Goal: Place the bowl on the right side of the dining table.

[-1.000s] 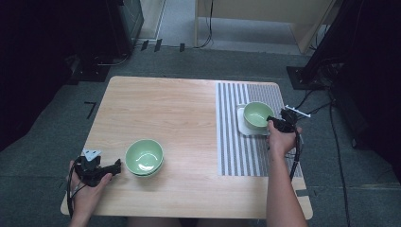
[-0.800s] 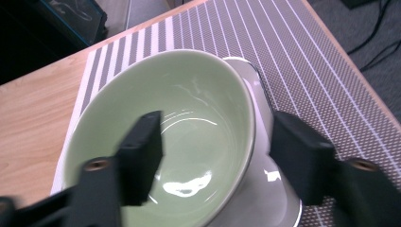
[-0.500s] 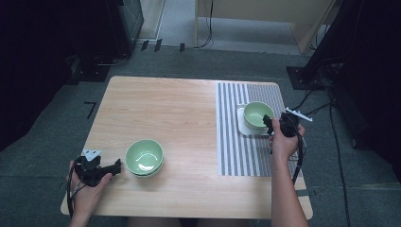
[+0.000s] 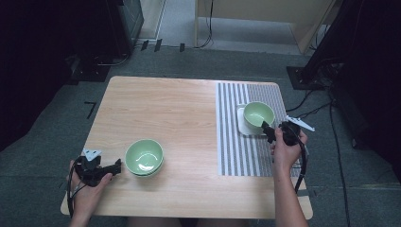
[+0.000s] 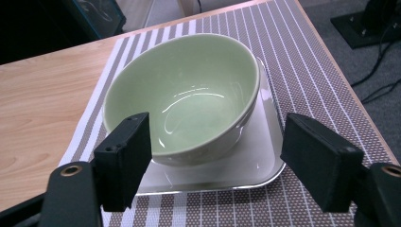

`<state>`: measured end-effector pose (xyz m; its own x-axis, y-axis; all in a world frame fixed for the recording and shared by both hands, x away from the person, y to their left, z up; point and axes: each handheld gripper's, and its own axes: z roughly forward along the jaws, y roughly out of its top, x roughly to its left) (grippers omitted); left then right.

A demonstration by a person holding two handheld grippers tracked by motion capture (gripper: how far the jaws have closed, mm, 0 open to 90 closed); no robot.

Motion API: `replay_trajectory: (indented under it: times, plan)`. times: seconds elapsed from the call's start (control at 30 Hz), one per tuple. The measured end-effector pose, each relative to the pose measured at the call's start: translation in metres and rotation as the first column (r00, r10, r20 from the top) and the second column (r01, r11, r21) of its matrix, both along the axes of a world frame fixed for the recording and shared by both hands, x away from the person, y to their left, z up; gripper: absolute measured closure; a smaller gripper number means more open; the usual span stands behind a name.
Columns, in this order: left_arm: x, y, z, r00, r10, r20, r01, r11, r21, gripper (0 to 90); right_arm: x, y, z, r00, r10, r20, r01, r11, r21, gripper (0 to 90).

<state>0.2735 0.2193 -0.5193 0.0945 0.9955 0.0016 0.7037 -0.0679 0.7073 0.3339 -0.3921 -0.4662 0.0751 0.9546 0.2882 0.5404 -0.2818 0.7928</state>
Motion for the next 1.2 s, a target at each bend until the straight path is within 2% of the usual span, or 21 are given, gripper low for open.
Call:
replay_trajectory:
  times: [0.3, 0.5, 1.2]
  plan:
    - [0.0, 0.0, 0.0, 1.0, 0.0, 0.0, 0.0, 1.0, 0.0, 0.0, -0.018, 0.001, 0.002, 0.9968, 0.064, 0.048, -0.062, 0.997, -0.037, 21.7]
    - [0.0, 0.0, 0.0, 1.0, 0.0, 0.0, 0.0, 1.0, 0.0, 0.0, -0.027, -0.001, 0.001, 0.9959, 0.066, 0.061, -0.063, 0.997, -0.052, 21.4]
    - [0.0, -0.001, 0.0, 1.0, 0.0, 0.0, 0.0, 1.0, -0.001, 0.0, -0.051, -0.009, -0.01, 0.9952, 0.081, 0.055, -0.076, 0.993, -0.086, 24.2]
